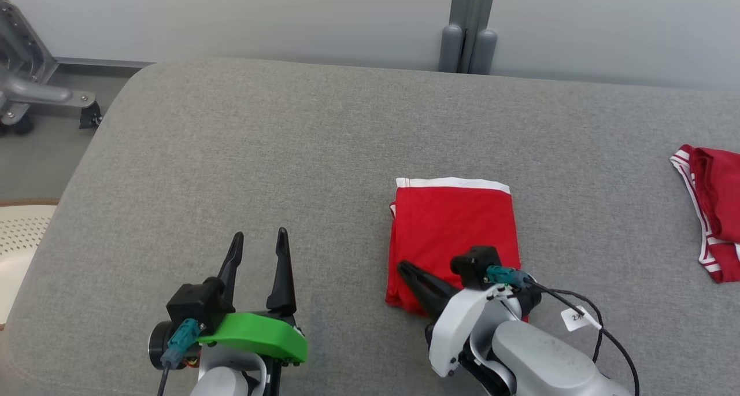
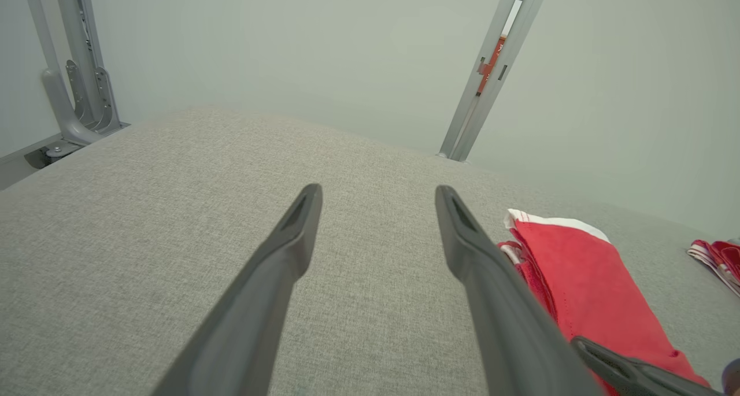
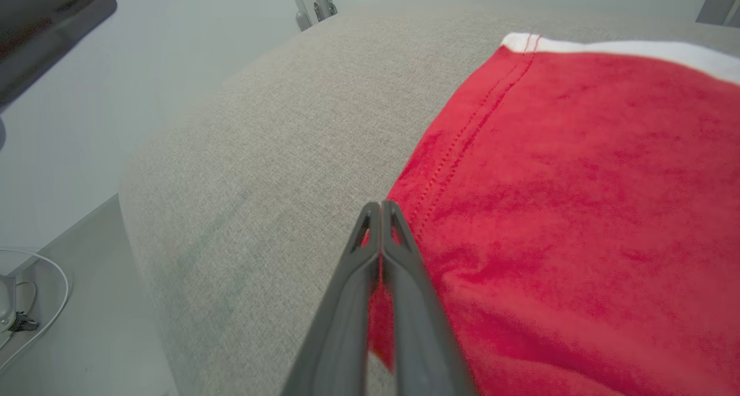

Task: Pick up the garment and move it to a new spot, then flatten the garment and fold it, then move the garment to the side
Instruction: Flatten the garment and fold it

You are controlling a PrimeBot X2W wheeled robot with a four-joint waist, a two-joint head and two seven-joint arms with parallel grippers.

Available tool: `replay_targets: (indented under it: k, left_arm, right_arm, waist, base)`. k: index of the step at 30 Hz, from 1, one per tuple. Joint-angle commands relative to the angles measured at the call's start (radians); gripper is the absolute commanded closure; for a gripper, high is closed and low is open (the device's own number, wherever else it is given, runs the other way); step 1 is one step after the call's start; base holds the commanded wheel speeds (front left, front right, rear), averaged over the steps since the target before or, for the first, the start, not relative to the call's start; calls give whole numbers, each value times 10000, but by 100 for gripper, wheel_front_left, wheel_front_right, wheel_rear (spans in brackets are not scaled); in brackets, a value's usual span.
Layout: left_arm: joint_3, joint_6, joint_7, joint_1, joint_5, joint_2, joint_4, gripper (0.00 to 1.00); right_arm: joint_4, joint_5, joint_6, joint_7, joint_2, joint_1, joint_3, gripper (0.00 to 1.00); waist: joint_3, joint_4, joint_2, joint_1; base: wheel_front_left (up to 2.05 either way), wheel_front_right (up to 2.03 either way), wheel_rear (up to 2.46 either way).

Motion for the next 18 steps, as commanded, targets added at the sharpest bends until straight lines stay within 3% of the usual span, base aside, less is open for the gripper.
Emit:
replay_targets:
  k: [1, 2, 4, 10, 18]
  left_arm:
    - [66, -30, -30, -166, 125, -16, -17, 0]
    - [80, -54, -28, -189, 132, -20, -24, 0]
    - [134, -130, -30, -243, 132, -33, -35, 0]
    - [255, -315, -28, -453, 314, -83, 150, 0]
    - [601, -501, -28, -119, 589, -146, 367, 0]
  right_arm:
    - [-123, 1, 1, -114, -70, -108, -160, 17]
    - [-222, -24, 1, -145, -101, -125, -293, 0]
    - [-468, -117, 1, -195, -173, -97, -727, 0]
    - [-2232, -1504, 1, -192, -442, 954, -3738, 0]
    - [-4071, -3393, 2, -195, -112, 3109, -6947, 0]
  waist:
    - [-83, -147, 0, 0]
    - [-117, -207, 0, 0]
    - [-202, -346, 0, 0]
    - [-530, -851, 0, 0]
    - [-676, -1264, 0, 0]
  base:
    - [0, 0, 0]
    - [0, 0, 0]
    - [0, 0, 0]
    - [0, 0, 0]
    - [0, 0, 0]
